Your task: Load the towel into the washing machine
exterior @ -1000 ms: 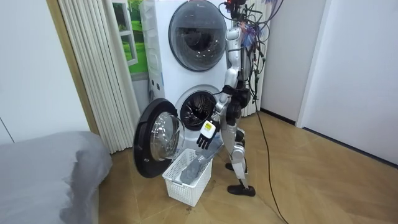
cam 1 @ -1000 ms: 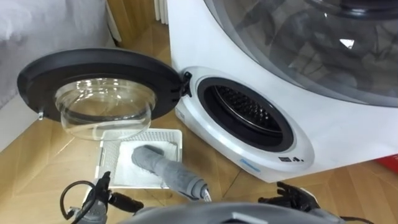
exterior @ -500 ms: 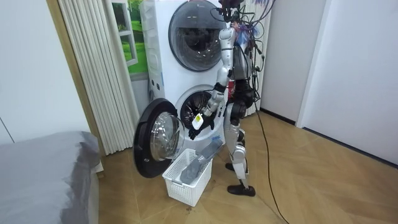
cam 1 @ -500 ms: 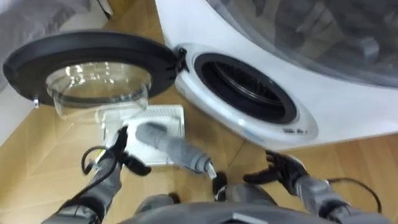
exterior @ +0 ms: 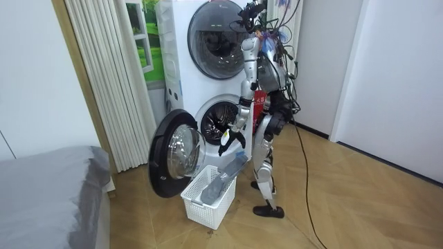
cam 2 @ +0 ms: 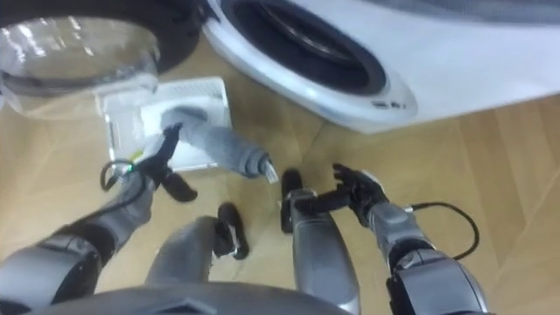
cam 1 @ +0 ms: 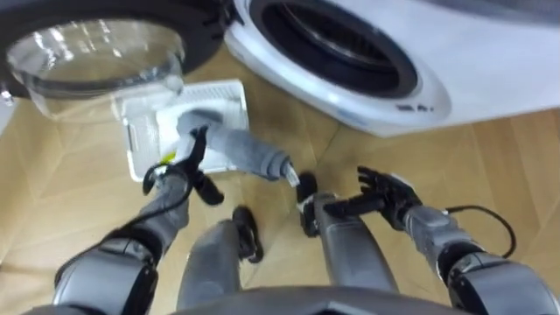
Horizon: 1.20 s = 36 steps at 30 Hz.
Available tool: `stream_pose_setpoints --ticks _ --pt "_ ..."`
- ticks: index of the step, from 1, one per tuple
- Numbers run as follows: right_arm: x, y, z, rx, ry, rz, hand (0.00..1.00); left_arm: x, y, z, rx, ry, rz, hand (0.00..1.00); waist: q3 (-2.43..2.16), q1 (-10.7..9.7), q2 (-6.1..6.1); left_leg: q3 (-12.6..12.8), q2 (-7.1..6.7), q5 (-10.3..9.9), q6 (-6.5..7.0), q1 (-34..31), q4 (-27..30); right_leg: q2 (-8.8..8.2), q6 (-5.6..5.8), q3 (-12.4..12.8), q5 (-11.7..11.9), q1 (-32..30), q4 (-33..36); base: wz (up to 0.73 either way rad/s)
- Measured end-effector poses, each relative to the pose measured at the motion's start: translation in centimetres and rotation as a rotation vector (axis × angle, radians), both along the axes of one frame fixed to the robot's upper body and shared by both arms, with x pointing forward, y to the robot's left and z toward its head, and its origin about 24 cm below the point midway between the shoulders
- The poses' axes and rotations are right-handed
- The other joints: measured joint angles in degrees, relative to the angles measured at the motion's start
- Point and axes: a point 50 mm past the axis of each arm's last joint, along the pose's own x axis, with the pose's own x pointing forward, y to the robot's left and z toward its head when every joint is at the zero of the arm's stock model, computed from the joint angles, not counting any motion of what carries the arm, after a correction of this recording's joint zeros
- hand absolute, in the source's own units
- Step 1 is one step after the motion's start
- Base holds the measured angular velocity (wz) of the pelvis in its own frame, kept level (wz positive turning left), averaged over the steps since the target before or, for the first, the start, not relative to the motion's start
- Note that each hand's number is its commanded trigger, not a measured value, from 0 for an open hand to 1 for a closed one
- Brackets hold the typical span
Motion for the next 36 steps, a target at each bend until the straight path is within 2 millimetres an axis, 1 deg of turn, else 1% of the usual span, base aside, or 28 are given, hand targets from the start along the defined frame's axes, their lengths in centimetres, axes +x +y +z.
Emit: stream_pose_setpoints --ticks 1,2,3,5,6,8,10,11,12,14,15,17,21,23,24,26,27,28,29,31,33,34,35,36 --pt "0.6 0.2 0.3 0.011 -0.023 -0.006 0.0 0.6 -0.3 0.4 0.015 -0.029 -0.021 0.0 0.17 -0.1 -0.13 0.2 0.06 -0.7 0.34 -2.4 1.9 0.07 0.13 0.5 -0.2 -2.7 2.0 -0.09" --pt "0.9 0.3 0.5 0.019 -0.033 -0.012 0.0 0.8 -0.4 0.6 0.022 -0.042 -0.032 0.0 0.28 -0.1 -0.13 0.3 0.13 -1.1 0.42 -3.5 2.8 0.11 0.15 0.5 -0.3 -3.8 2.8 -0.12" --pt "1.2 0.4 0.7 0.033 -0.048 -0.021 0.0 1.0 -0.6 0.8 0.039 -0.058 -0.051 0.0 0.35 -0.5 -0.05 0.5 0.39 -1.8 0.62 -5.6 4.8 0.24 0.18 0.6 -0.5 -5.9 4.5 -0.13" --pt "1.6 0.7 1.0 0.075 -0.075 -0.034 0.0 1.3 -0.7 1.0 0.076 -0.082 -0.088 0.0 0.36 -1.2 -0.03 0.6 1.81 -3.6 0.8 -9.7 9.9 0.52 -0.01 0.4 -0.9 -9.6 7.9 -0.15" --pt "1.8 0.8 1.1 0.086 -0.083 -0.04 0.0 1.5 -0.7 1.2 0.082 -0.094 -0.093 0.0 0.38 -1.3 0.0 0.5 2.08 -4.1 0.86 -10.9 11.2 0.62 -0.08 0.3 -1.0 -10.6 8.7 -0.09" --pt "2.4 1.0 1.6 0.123 -0.127 -0.063 0.0 2.4 -1.1 2.0 0.112 -0.141 -0.132 0.0 0.37 -2.0 0.02 0.4 2.64 -5.3 1.32 -15.0 15.5 0.4 -0.13 0.2 -1.9 -14.8 12.7 0.0" --pt "3.1 1.3 2.1 0.128 -0.157 -0.065 0.0 2.9 -1.2 2.5 0.138 -0.179 -0.153 0.0 0.46 -2.2 0.16 0.4 3.19 -6.2 1.51 -17.4 18.4 0.65 -0.19 0.4 -2.2 -17.3 15.1 -0.1" --pt "3.4 1.3 2.3 0.134 -0.174 -0.067 0.0 3.2 -1.1 2.8 0.155 -0.204 -0.163 0.0 0.46 -2.4 0.32 0.3 3.42 -7.0 1.47 -18.9 20.3 0.83 -0.2 0.5 -2.5 -18.9 16.7 -0.14" --pt "3.5 1.3 2.4 0.137 -0.18 -0.071 0.0 3.4 -1.2 3.0 0.164 -0.217 -0.168 0.0 0.44 -2.5 0.37 0.3 3.6 -7.3 1.52 -19.6 21.1 0.91 -0.19 0.5 -2.7 -19.6 17.4 -0.09" --pt "4.0 1.3 2.8 0.158 -0.213 -0.091 0.0 4.0 -1.4 3.6 0.18 -0.268 -0.177 0.0 0.43 -2.7 0.45 0.2 3.97 -8.5 1.61 -22.2 24.3 0.79 -0.32 0.5 -3.5 -22.4 20.5 0.0" --pt "4.1 1.3 2.9 0.162 -0.22 -0.093 0.0 4.1 -1.4 3.7 0.183 -0.278 -0.181 0.0 0.43 -2.7 0.45 0.2 3.98 -8.7 1.53 -22.7 24.9 0.69 -0.37 0.4 -3.7 -23.0 21.2 0.07" --pt "4.3 1.3 3.3 0.182 -0.245 -0.094 0.0 4.2 -1.6 4.0 0.208 -0.312 -0.204 0.0 0.4 -3.4 0.56 0.0 4.07 -9.3 1.81 -24.6 27.0 0.13 -0.55 0.3 -4.6 -24.9 23.6 0.12" --pt "4.9 1.6 4.0 0.214 -0.287 -0.073 0.0 4.2 -1.2 4.2 0.256 -0.345 -0.236 0.0 0.38 -4.7 0.52 -0.3 4.4 -10.3 1.66 -27.9 30.2 0.13 -0.84 0.3 -5.3 -28.3 26.5 0.02" --pt "5.0 1.7 4.1 0.247 -0.302 -0.068 0.0 4.2 -1.3 4.2 0.276 -0.356 -0.261 0.0 0.36 -5.5 0.5 -0.3 4.99 -11.0 1.86 -29.1 32.0 0.22 -0.97 0.1 -5.9 -29.6 28.2 0.0" --pt "5.0 1.8 4.2 0.256 -0.308 -0.066 0.0 4.2 -1.3 4.2 0.28 -0.358 -0.265 0.0 0.36 -5.8 0.49 -0.4 5.06 -11.2 1.86 -29.4 32.4 0.28 -1.01 0.0 -6.0 -29.9 28.5 0.0" --pt "5.2 2.2 4.5 0.273 -0.321 -0.049 0.0 4.2 -1.1 4.3 0.303 -0.366 -0.29 0.0 0.33 -7.0 0.44 -1.2 5.39 -11.6 1.53 -30.8 33.8 0.24 -1.22 -0.6 -6.4 -30.9 29.5 0.03" --pt "5.2 2.3 4.5 0.276 -0.325 -0.044 0.0 4.2 -1.0 4.3 0.311 -0.369 -0.295 0.0 0.33 -7.5 0.44 -1.4 5.53 -11.7 1.57 -31.2 34.2 0.2 -1.29 -0.9 -6.5 -31.1 29.9 0.04" --pt "5.3 2.3 4.7 0.28 -0.336 -0.037 0.0 4.2 -0.8 4.4 0.326 -0.372 -0.309 0.0 0.27 -7.9 0.35 -1.5 6.0 -11.9 1.73 -31.9 34.9 0.21 -1.45 -1.2 -6.7 -31.8 30.4 0.0" --pt "5.3 2.3 4.9 0.281 -0.342 -0.035 0.0 4.2 -0.7 4.4 0.333 -0.374 -0.315 0.0 0.28 -8.1 0.33 -1.6 6.02 -12.1 1.69 -32.2 35.3 0.23 -1.51 -1.2 -6.9 -32.0 30.7 0.0" --pt "5.5 1.8 5.2 0.28 -0.361 -0.041 0.0 4.1 -0.4 4.3 0.349 -0.373 -0.324 0.0 0.26 -9.2 0.29 -1.7 6.13 -12.8 1.66 -33.0 36.6 0.21 -1.54 -1.2 -7.5 -33.0 32.1 -0.02" --pt "5.5 1.5 5.3 0.276 -0.361 -0.044 0.0 4.1 -0.3 4.4 0.363 -0.382 -0.337 0.0 0.25 -9.6 0.28 -1.9 6.27 -13.3 1.55 -33.5 37.5 0.26 -1.62 -1.3 -7.8 -33.6 32.9 -0.07" --pt "5.6 1.6 5.3 0.278 -0.365 -0.04 0.0 4.1 -0.2 4.3 0.369 -0.381 -0.34 0.0 0.26 -9.7 0.29 -2.1 6.47 -13.6 1.51 -34.0 38.0 0.5 -1.65 -1.3 -7.9 -34.0 33.3 -0.12" --pt "5.7 1.7 5.5 0.279 -0.374 -0.037 0.0 4.0 -0.1 4.3 0.374 -0.377 -0.343 0.0 0.26 -9.7 0.29 -2.1 7.03 -13.9 1.58 -34.4 38.5 0.87 -1.65 -1.4 -7.9 -34.4 33.3 -0.14" --pt "5.7 1.7 5.5 0.28 -0.375 -0.034 0.0 4.0 -0.1 4.3 0.375 -0.376 -0.344 0.0 0.26 -9.8 0.28 -2.2 7.04 -14.0 1.53 -34.6 38.7 0.97 -1.66 -1.5 -7.9 -34.6 33.4 -0.1"
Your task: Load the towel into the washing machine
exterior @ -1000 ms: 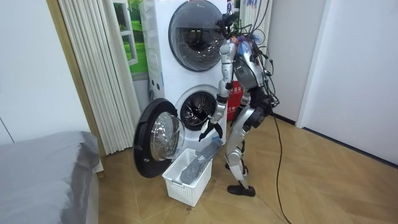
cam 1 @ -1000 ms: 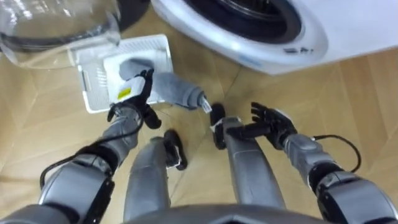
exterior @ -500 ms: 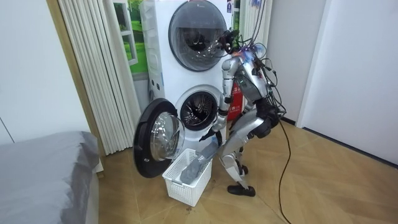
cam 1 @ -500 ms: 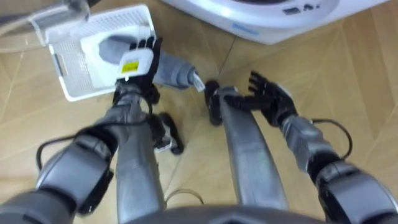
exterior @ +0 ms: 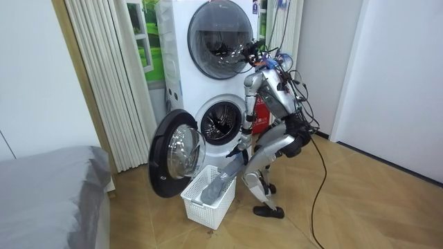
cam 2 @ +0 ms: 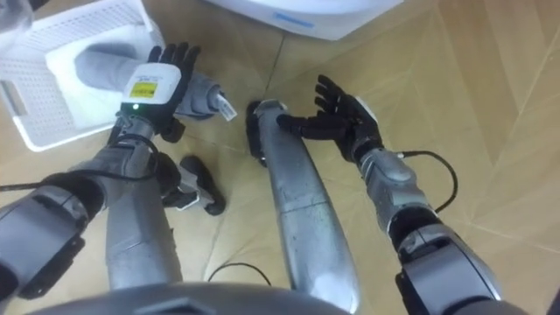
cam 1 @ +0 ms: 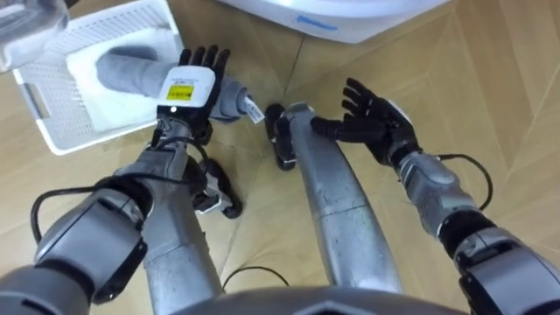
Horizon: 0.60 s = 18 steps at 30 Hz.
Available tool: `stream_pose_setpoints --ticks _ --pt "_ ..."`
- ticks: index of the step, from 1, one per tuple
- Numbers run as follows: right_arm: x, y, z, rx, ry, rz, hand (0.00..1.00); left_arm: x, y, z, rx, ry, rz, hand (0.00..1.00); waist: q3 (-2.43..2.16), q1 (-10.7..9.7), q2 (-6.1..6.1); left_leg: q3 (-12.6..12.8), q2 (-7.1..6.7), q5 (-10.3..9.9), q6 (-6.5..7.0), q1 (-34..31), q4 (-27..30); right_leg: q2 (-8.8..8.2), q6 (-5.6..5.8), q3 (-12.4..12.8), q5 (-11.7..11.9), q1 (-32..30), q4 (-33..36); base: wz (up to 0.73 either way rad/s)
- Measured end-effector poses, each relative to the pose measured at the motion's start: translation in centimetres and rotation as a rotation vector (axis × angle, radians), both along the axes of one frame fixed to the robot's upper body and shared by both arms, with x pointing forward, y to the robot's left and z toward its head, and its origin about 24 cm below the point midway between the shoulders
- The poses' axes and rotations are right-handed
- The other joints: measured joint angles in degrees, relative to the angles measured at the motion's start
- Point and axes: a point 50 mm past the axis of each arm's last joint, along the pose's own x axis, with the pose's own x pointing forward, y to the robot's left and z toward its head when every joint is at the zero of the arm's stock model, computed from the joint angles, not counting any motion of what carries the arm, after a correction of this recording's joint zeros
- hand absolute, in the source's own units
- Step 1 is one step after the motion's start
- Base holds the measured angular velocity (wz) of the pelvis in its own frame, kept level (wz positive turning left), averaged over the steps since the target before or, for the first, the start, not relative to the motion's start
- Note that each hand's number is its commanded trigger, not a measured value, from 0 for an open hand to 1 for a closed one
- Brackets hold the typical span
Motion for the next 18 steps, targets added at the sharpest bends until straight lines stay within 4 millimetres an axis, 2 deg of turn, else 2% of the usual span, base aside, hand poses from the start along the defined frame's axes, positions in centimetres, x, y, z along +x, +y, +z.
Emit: stream_pose_setpoints --ticks 4,5,6,9,11,14,18 --pt "0.2 0.2 0.2 0.016 -0.012 0.022 0.0 0.0 0.2 -0.1 0.027 0.009 -0.014 0.0 0.03 -0.5 -0.05 -0.5 0.33 -0.6 -0.22 -1.4 1.1 0.15 -0.08 -0.3 -0.5 -1.2 0.8 -0.01" --pt "0.2 0.3 0.3 0.02 -0.019 0.029 0.0 0.0 0.4 0.0 0.03 0.007 -0.014 0.53 0.05 -0.6 -0.07 -0.5 0.77 -0.7 -0.03 -1.9 1.3 0.33 -0.09 -0.4 -0.5 -1.7 0.8 -0.08" --pt "0.2 0.3 0.3 0.022 -0.022 0.031 0.0 0.0 0.4 0.0 0.031 0.006 -0.013 1.0 0.05 -0.6 -0.07 -0.5 0.94 -0.8 -0.03 -2.1 1.5 0.42 -0.12 -0.6 -0.5 -1.9 0.8 -0.08" --pt "0.3 0.4 0.4 0.045 -0.029 0.028 0.0 0.2 0.5 0.2 0.035 0.001 -0.012 1.0 0.11 -0.6 -0.7 -0.7 1.17 -1.1 -0.29 -3.0 1.8 0.61 -0.36 -0.7 -0.7 -2.7 1.1 -0.05" --pt "0.3 0.5 0.4 0.056 -0.027 0.034 0.0 0.2 0.7 0.2 0.037 0.003 -0.01 1.0 0.06 -0.5 -1.03 -0.9 1.88 -1.9 -0.47 -3.2 2.7 1.06 -0.68 -1.3 -1.1 -2.9 1.7 -0.11" --pt "0.2 0.6 0.4 0.065 -0.026 0.036 0.0 0.2 1.1 0.3 0.047 0.0 -0.005 1.0 0.06 -0.6 -1.82 -1.3 1.95 -2.5 -0.97 -3.5 3.4 0.89 -1.1 -1.9 -1.8 -3.2 2.5 -0.05" --pt "0.2 0.5 0.3 0.077 -0.019 0.029 0.0 0.2 1.3 0.3 0.051 0.001 0.001 1.0 0.03 -0.6 -2.05 -2.1 2.06 -2.7 -1.25 -3.9 3.6 0.8 -1.33 -2.5 -2.2 -3.2 2.6 0.03"
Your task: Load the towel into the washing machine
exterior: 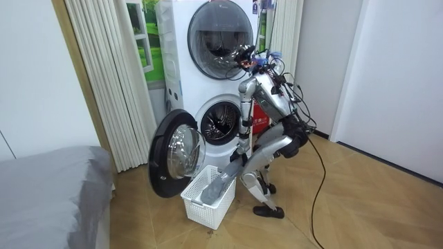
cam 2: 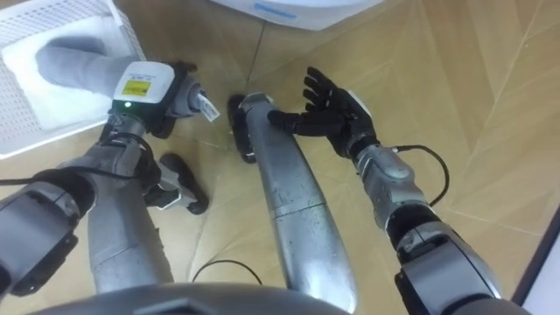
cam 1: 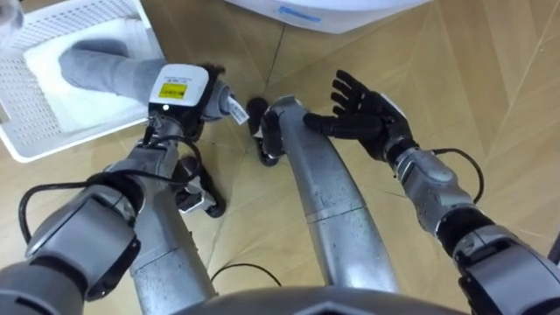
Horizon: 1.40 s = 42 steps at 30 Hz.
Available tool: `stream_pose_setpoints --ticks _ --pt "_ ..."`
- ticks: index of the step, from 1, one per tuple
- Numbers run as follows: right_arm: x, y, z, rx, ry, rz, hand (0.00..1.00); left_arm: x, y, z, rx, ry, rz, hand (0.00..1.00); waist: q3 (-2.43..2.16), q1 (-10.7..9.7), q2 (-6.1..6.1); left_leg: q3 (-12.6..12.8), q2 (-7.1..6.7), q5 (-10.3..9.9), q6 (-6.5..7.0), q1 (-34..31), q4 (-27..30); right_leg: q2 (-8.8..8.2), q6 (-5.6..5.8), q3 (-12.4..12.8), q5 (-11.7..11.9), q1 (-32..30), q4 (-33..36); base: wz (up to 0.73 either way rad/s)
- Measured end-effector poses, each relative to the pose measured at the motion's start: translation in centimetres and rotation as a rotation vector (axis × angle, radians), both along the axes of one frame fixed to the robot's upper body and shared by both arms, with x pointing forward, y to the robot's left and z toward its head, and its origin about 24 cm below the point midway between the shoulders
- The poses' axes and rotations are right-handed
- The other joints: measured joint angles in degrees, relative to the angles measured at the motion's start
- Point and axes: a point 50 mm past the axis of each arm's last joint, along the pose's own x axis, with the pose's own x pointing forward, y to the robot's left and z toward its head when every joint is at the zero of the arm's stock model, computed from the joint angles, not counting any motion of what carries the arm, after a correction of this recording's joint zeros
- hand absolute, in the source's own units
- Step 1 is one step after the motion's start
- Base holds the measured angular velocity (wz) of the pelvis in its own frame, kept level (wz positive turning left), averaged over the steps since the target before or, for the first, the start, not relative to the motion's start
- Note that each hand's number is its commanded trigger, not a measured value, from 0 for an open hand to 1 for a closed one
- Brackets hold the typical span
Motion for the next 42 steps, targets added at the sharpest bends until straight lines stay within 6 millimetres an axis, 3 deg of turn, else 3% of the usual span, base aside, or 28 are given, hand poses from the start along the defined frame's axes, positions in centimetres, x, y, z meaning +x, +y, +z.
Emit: stream_pose_setpoints --ticks 15,18,21,26,30,34,36,42 --pt "-0.1 0.1 -0.2 -0.001 0.011 0.012 0.0 0.0 0.7 0.1 0.018 0.001 0.008 1.0 -0.07 0.2 -0.47 0.1 -0.4 -0.1 0.11 0.8 -0.7 0.19 0.12 0.0 -0.1 0.9 -0.8 0.0" --pt "-0.6 0.1 -0.7 -0.023 0.044 0.013 0.0 -0.3 0.3 -0.3 0.009 0.024 0.004 1.0 -0.05 0.3 -0.38 0.1 -0.99 0.2 -0.28 3.5 -2.6 0.08 0.28 0.1 0.0 3.6 -2.4 0.0" --pt "-1.4 -0.4 -1.6 -0.045 0.091 -0.009 0.0 -1.0 -0.6 -1.1 -0.016 0.057 -0.002 1.0 -0.06 1.9 -0.09 0.4 -1.27 0.6 -0.43 7.3 -5.3 0.1 0.53 0.1 0.1 7.4 -4.9 0.0" --pt "-2.9 -0.7 -3.0 -0.143 0.161 -0.01 0.0 -2.1 -2.0 -2.3 -0.061 0.106 -0.012 1.0 -0.25 4.9 0.41 2.1 -2.72 3.3 -0.34 15.7 -14.1 -0.17 1.42 1.0 1.5 15.5 -12.4 0.05" --pt "-3.6 -0.8 -3.7 -0.226 0.194 0.01 0.0 -2.4 -2.1 -2.4 -0.131 0.111 0.026 1.0 -0.35 6.5 0.71 3.8 -3.31 5.1 -0.27 21.9 -20.1 -0.53 1.67 1.0 3.0 21.3 -18.0 -0.1" --pt "-4.3 -0.9 -4.3 -0.311 0.216 0.058 0.0 -2.3 -1.5 -2.1 -0.19 0.055 0.082 1.0 -0.39 7.4 1.05 4.9 -4.42 8.2 0.16 27.6 -27.4 -0.91 2.36 0.8 5.6 27.3 -25.3 0.01" --pt "-4.5 -1.0 -4.4 -0.329 0.224 0.06 0.0 -2.2 -1.3 -1.9 -0.216 0.028 0.11 1.0 -0.35 8.0 1.17 5.1 -4.63 8.8 0.19 29.5 -29.3 -0.97 2.49 0.6 6.2 29.2 -27.2 0.0" --pt "-4.2 -0.8 -4.2 -0.344 0.215 0.074 0.0 -1.7 0.1 -0.7 -0.323 -0.098 0.226 1.0 -0.28 9.0 1.34 5.3 -6.2 10.0 0.67 33.4 -32.4 -3.2 2.49 -1.3 6.4 32.8 -28.5 0.09"
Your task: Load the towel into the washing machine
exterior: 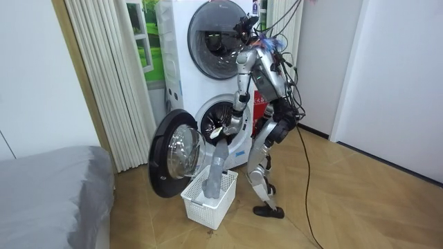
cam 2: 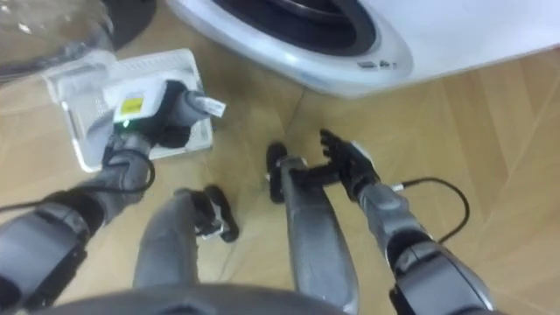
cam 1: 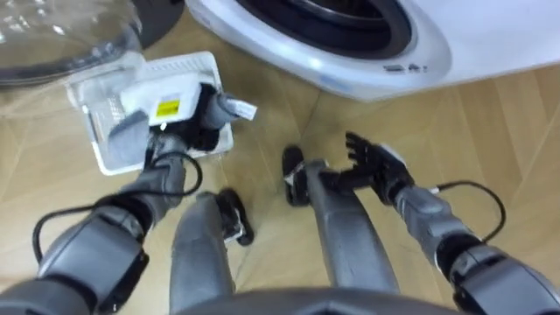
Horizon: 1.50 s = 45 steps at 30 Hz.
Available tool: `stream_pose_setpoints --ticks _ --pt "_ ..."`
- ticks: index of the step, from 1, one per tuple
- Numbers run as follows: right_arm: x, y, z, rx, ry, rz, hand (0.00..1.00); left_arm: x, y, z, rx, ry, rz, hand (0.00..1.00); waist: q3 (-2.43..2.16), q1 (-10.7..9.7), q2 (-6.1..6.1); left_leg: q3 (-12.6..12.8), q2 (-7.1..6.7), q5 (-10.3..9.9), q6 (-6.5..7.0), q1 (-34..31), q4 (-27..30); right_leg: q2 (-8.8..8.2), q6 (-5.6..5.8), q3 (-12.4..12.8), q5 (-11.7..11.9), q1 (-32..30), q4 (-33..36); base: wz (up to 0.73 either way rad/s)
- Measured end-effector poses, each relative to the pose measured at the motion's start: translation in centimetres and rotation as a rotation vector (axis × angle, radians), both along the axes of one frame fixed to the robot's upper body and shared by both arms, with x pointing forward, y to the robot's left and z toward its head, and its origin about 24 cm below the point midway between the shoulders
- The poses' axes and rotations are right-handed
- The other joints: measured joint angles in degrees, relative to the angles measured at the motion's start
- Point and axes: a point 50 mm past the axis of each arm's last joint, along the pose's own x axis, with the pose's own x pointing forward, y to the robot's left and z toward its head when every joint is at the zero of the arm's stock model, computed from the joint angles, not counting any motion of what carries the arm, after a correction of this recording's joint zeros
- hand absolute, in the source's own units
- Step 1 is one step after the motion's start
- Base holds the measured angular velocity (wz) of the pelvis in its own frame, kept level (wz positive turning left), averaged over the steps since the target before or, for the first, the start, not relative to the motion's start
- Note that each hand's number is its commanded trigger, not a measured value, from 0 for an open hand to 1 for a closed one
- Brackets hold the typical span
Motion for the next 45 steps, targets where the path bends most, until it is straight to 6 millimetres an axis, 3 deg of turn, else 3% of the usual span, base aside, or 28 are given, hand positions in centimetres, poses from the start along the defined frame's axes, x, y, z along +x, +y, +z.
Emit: stream_pose_setpoints --ticks 3,6,12,14,16,17,26,32,39,40,41,45 --pt "0.5 0.1 0.2 -0.011 0.001 0.013 0.0 0.8 -0.2 1.1 -0.078 -0.088 0.057 1.0 -0.02 1.5 0.14 0.6 -0.2 0.8 0.38 0.6 -1.1 -1.5 -0.4 -1.7 0.6 0.5 -0.9 0.0" --pt "0.9 0.5 0.4 -0.042 -0.013 0.048 0.0 1.5 -0.6 2.3 -0.192 -0.164 0.103 1.0 0.04 2.1 0.26 0.4 -1.25 2.1 0.72 1.2 -2.9 -2.84 -0.41 -2.6 1.1 1.3 -1.8 0.17" --pt "2.0 1.1 1.2 -0.067 -0.058 0.102 0.0 1.7 -3.1 3.9 -0.518 -0.25 0.165 1.0 -0.16 3.9 0.58 0.7 -2.04 3.5 1.29 2.3 -5.3 -3.64 0.04 -3.0 2.3 2.5 -3.8 0.09" --pt "2.2 1.6 1.4 -0.054 -0.07 0.122 0.0 1.5 -3.7 3.7 -0.631 -0.212 0.173 1.0 -0.2 4.5 0.59 1.0 -2.16 3.7 1.38 3.2 -6.1 -3.67 0.16 -2.9 2.5 3.2 -4.3 -0.06" --pt "2.0 2.1 1.4 -0.037 -0.074 0.152 0.0 1.0 -4.3 3.2 -0.784 -0.118 0.172 1.0 -1.12 4.5 0.83 1.0 -2.13 3.7 1.38 3.4 -6.7 -3.82 0.21 -3.5 2.6 3.6 -4.8 0.02" --pt "2.2 2.3 1.6 -0.034 -0.08 0.171 0.0 1.0 -4.7 3.1 -0.87 -0.064 0.165 1.0 -1.21 4.7 0.74 1.0 -2.14 3.9 1.35 3.4 -6.7 -3.87 0.24 -3.6 2.6 3.6 -4.8 0.05" --pt "1.9 3.1 1.5 0.012 -0.07 0.234 0.0 -0.1 -7.0 1.4 -1.357 0.323 -0.019 1.0 -1.44 3.4 0.58 0.5 -1.86 4.5 1.64 5.3 -7.6 -3.79 0.54 -5.3 3.7 7.3 -8.0 0.05" --pt "1.7 2.9 1.6 0.028 -0.073 0.245 0.0 -0.2 -7.6 1.9 -1.52 0.421 -0.136 1.0 -2.14 3.4 1.43 0.8 -2.0 5.4 2.37 5.3 -9.0 -3.54 0.97 -5.3 6.0 8.0 -10.6 -0.02" --pt "1.6 2.8 1.5 0.023 -0.067 0.248 0.0 -0.4 -8.1 2.0 -1.646 0.49 -0.192 1.0 -2.21 3.4 1.51 0.6 -1.87 5.4 2.4 6.5 -9.0 -3.31 1.01 -5.4 6.2 9.5 -11.5 0.0" --pt "1.7 2.7 1.5 0.028 -0.07 0.237 0.58 -0.3 -8.1 2.1 -1.67 0.494 -0.199 1.0 -2.2 3.4 1.56 0.7 -1.86 5.4 2.4 6.6 -9.0 -3.29 1.01 -5.4 6.3 9.5 -11.6 -0.03" --pt "1.7 2.7 1.6 0.034 -0.075 0.227 1.0 -0.2 -8.1 2.2 -1.705 0.49 -0.197 1.0 -2.2 3.4 1.59 0.7 -1.86 5.4 2.4 6.6 -9.0 -3.23 1.0 -5.3 6.4 9.5 -11.7 0.0" --pt "1.8 2.6 1.7 0.035 -0.081 0.215 1.0 -0.2 -8.4 2.5 -1.822 0.494 -0.206 1.0 -2.45 3.3 2.08 0.7 -1.87 5.4 2.39 6.6 -8.9 -3.25 1.0 -5.3 6.4 9.6 -11.4 0.0"
